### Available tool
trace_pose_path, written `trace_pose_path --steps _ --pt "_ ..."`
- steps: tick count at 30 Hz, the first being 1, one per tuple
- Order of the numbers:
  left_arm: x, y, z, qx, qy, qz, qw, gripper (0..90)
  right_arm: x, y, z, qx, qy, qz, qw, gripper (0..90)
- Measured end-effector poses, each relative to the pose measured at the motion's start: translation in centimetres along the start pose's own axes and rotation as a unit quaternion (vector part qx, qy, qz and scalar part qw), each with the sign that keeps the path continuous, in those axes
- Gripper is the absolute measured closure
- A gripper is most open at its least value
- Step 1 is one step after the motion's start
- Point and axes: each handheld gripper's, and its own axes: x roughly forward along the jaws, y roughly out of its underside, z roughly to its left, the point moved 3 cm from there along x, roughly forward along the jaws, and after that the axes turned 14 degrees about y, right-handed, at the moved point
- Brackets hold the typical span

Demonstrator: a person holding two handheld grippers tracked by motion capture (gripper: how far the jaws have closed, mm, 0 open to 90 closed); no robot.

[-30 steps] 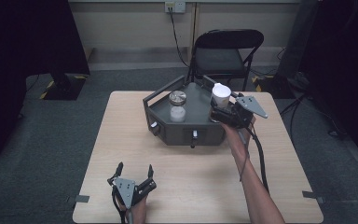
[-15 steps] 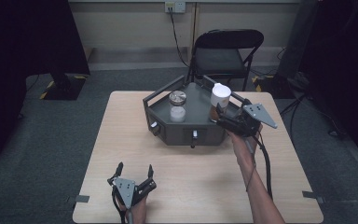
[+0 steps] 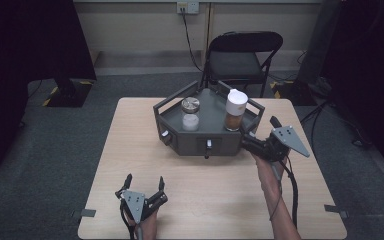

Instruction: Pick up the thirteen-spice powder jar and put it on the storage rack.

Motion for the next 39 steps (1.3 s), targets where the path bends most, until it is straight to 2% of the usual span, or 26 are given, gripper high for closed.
trace_pose_path --steps 4,11,16,24,29,39 --pt "0.0 0.0 0.0 0.0 0.0 0.0 1.0 0.5 -1.2 0.6 -0.3 0.001 -0.005 -0.006 1.0 0.0" --pt "0.0 0.0 0.0 0.0 0.0 0.0 1.0 0.5 -3.3 1.4 -0.5 -0.008 0.002 -0.018 0.9998 0.0" --pt "0.0 0.0 0.0 0.0 0.0 0.0 1.0 0.5 -4.5 1.9 -0.9 0.003 -0.003 -0.015 0.9999 0.0" --pt "0.0 0.0 0.0 0.0 0.0 0.0 1.0 0.5 -5.9 3.0 -1.1 0.013 0.001 -0.011 0.9998 0.0" --pt "0.0 0.0 0.0 0.0 0.0 0.0 1.0 0.4 -6.6 4.0 -0.9 0.008 0.013 -0.012 0.9998 0.0" --pt "0.0 0.0 0.0 0.0 -0.001 0.0 1.0 0.3 -8.3 5.9 -1.1 0.012 0.024 -0.006 0.9996 0.0"
